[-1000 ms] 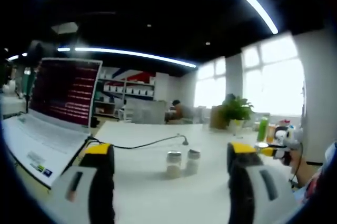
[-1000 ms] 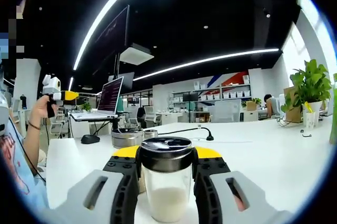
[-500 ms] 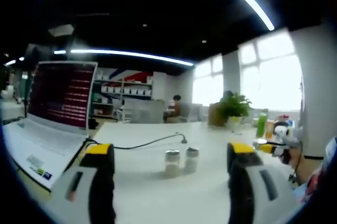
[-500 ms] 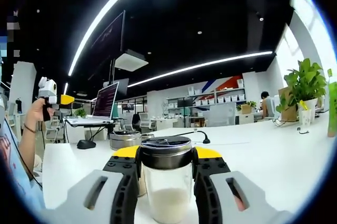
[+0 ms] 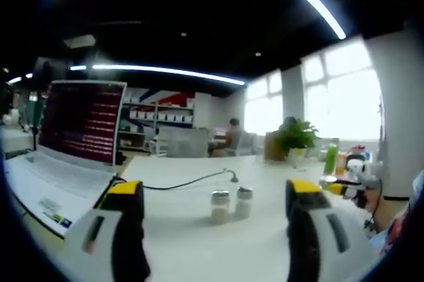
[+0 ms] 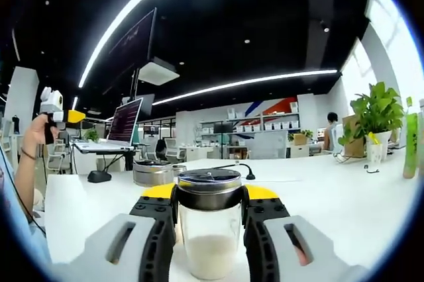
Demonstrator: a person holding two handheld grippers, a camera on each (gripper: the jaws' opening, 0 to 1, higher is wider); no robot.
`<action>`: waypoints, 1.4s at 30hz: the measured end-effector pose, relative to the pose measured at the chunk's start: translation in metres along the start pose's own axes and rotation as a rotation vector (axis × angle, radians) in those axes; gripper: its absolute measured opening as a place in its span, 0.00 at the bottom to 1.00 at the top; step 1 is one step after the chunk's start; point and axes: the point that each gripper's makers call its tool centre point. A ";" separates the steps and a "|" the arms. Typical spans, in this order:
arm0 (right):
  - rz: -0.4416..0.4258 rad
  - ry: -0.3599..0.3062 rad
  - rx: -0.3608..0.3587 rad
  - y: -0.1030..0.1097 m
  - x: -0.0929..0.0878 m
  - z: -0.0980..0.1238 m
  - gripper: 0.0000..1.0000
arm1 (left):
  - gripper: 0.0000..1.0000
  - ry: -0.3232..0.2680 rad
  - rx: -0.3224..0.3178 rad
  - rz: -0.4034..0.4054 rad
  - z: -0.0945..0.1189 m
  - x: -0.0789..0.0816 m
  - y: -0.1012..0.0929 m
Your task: Rotate the seasoning bottle until the label or dispensing opening points toward the visible target arrow and the bottle remains upright within the marked orientation range
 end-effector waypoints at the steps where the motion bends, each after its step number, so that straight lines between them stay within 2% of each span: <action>1: 0.000 0.000 -0.008 0.000 0.000 0.000 0.37 | 0.93 0.001 0.000 0.001 0.000 0.000 0.000; 9: 0.024 0.009 -0.067 -0.002 -0.001 0.001 0.37 | 0.92 0.004 0.015 -0.005 0.001 -0.001 0.000; 11: 0.023 0.010 -0.080 -0.002 -0.001 0.002 0.37 | 0.96 0.026 0.057 -0.005 0.002 -0.004 0.005; 12: 0.021 0.010 -0.088 -0.003 -0.001 0.002 0.37 | 1.00 0.030 0.078 -0.035 0.001 -0.003 0.007; 13: 0.020 0.012 -0.093 -0.003 -0.001 0.002 0.37 | 0.99 0.030 0.087 -0.053 0.000 -0.002 0.008; 15: 0.024 0.014 -0.100 -0.003 -0.001 0.002 0.38 | 1.00 -0.012 0.060 -0.026 -0.003 0.004 0.003; 18: 0.018 0.013 -0.107 -0.003 -0.001 0.002 0.38 | 0.97 -0.077 -0.023 0.066 -0.006 0.010 -0.009; 21: 0.010 0.015 -0.120 -0.003 -0.002 0.002 0.38 | 0.97 -0.060 -0.046 0.057 -0.005 0.008 -0.014; 25: 0.000 0.016 -0.132 -0.004 -0.003 0.003 0.38 | 0.95 -0.015 -0.047 -0.008 -0.004 0.003 -0.019; 30: 0.002 0.019 -0.148 -0.004 -0.003 0.002 0.38 | 0.93 -0.015 -0.050 -0.003 -0.004 0.003 -0.019; 33: 0.022 0.026 -0.139 -0.004 -0.003 0.002 0.38 | 0.92 0.004 -0.049 -0.014 -0.004 0.000 -0.018; 34: 0.025 0.025 -0.134 -0.004 -0.003 0.002 0.38 | 0.93 -0.003 -0.044 -0.008 -0.004 0.001 -0.017; 36: 0.019 0.024 -0.134 -0.005 -0.003 0.002 0.38 | 0.96 -0.061 -0.051 0.033 -0.004 0.009 -0.016; 42: 0.052 -0.007 -0.125 -0.003 0.007 0.004 0.41 | 0.95 -0.038 -0.043 0.008 -0.003 0.006 -0.014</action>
Point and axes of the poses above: the point that each gripper's makers call its tool centre point, and the gripper's own axes: z roughly backward along the fingers, y roughly to its left, x roughly out of its top, and after that the axes turned 10 degrees about -x, right-handed
